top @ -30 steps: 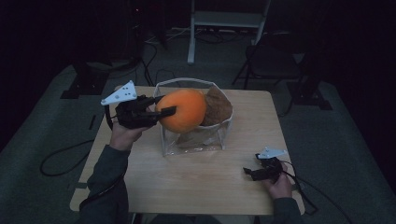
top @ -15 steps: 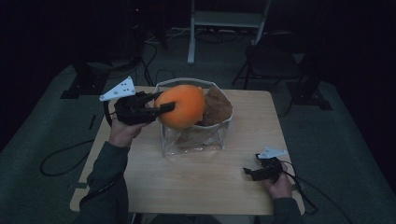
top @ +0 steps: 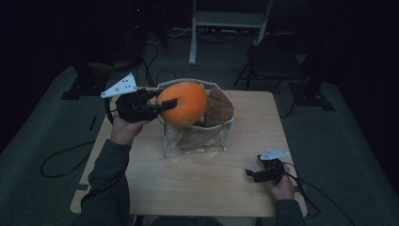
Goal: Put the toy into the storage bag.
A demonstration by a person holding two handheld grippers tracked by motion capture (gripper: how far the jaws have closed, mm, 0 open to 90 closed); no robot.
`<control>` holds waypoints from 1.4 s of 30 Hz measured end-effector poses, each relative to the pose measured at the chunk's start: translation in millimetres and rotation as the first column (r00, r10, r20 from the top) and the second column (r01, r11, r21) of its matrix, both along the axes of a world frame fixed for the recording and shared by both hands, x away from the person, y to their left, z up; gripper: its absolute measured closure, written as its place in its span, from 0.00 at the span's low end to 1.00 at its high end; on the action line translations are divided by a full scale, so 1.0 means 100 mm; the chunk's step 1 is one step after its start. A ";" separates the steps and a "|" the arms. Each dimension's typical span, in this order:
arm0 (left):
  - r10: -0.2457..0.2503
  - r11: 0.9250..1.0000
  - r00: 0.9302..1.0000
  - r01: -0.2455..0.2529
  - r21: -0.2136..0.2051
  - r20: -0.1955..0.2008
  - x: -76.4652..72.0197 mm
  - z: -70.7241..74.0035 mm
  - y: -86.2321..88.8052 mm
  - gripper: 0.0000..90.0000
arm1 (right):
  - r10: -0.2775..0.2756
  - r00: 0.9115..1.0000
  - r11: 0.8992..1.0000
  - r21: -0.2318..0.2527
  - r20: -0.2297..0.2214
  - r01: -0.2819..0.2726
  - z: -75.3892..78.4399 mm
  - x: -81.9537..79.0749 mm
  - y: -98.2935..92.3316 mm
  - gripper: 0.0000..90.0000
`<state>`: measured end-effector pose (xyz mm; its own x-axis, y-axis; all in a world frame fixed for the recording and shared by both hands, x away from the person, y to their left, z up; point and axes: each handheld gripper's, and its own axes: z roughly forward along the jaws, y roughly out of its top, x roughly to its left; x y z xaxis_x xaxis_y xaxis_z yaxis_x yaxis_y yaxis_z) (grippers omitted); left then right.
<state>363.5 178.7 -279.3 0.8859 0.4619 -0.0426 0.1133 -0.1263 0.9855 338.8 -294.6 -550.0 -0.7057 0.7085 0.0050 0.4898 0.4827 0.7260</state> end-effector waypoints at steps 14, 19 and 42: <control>0.014 1.000 1.000 -0.014 -0.001 -0.004 0.07 0.02 0.00 0.57 | 0.000 1.000 1.000 0.000 0.000 0.000 0.00 0.00 0.00 0.13; 0.023 1.000 1.000 -0.023 -0.005 -0.006 0.09 0.01 0.01 0.57 | 0.000 1.000 1.000 0.000 0.000 0.000 0.00 0.00 0.00 0.13; 0.053 0.999 0.998 -0.053 0.001 -0.027 0.19 -0.05 0.02 0.58 | 0.000 1.000 1.000 0.000 0.000 0.000 0.00 0.00 0.00 0.13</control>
